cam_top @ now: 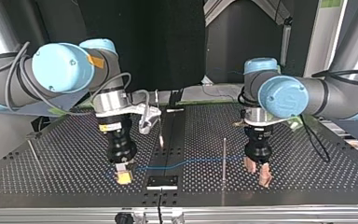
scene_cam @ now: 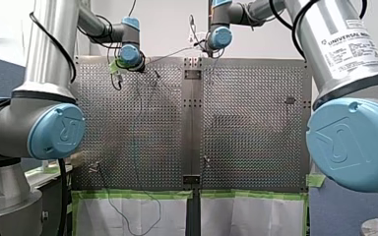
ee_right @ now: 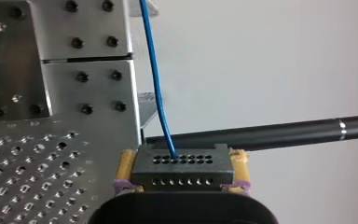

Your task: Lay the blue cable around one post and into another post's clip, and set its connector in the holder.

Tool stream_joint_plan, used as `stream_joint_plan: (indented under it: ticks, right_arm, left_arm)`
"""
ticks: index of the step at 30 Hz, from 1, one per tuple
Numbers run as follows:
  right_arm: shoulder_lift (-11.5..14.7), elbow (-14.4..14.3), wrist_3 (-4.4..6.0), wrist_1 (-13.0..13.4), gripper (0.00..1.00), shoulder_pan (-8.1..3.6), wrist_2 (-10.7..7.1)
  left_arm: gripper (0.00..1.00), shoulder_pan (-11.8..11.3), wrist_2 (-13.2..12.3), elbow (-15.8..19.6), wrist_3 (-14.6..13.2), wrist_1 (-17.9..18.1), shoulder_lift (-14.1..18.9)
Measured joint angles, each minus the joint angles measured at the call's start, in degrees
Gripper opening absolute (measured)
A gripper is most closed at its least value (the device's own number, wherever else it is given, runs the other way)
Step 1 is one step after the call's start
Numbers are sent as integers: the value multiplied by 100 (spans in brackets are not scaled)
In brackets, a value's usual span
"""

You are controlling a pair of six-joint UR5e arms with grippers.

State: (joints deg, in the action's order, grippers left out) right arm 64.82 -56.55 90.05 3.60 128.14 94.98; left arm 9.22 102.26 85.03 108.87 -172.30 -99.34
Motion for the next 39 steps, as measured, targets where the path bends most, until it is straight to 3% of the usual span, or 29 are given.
stream_joint_plan:
  ticks: [8,15,25,29,33,39]
  right_arm:
    - [-181,-35,-40,-152,0,-4,16]
    - [-245,-149,-34,-196,0,-7,41]
    - [-262,-627,101,261,0,-110,238]
    - [-264,-846,107,482,0,-161,342]
    - [-264,-1058,107,693,0,-228,427]
    - [-264,-1355,201,988,0,-364,474]
  left_arm:
    - [100,-60,-82,-406,40,-337,-341]
    - [100,-69,-114,-657,57,-269,-382]
    - [100,-82,-106,-223,52,-96,-380]
    - [100,-49,-103,-26,-17,-79,-379]
    - [100,-21,-127,86,-49,15,-381]
    - [100,-11,-140,136,-46,83,-382]
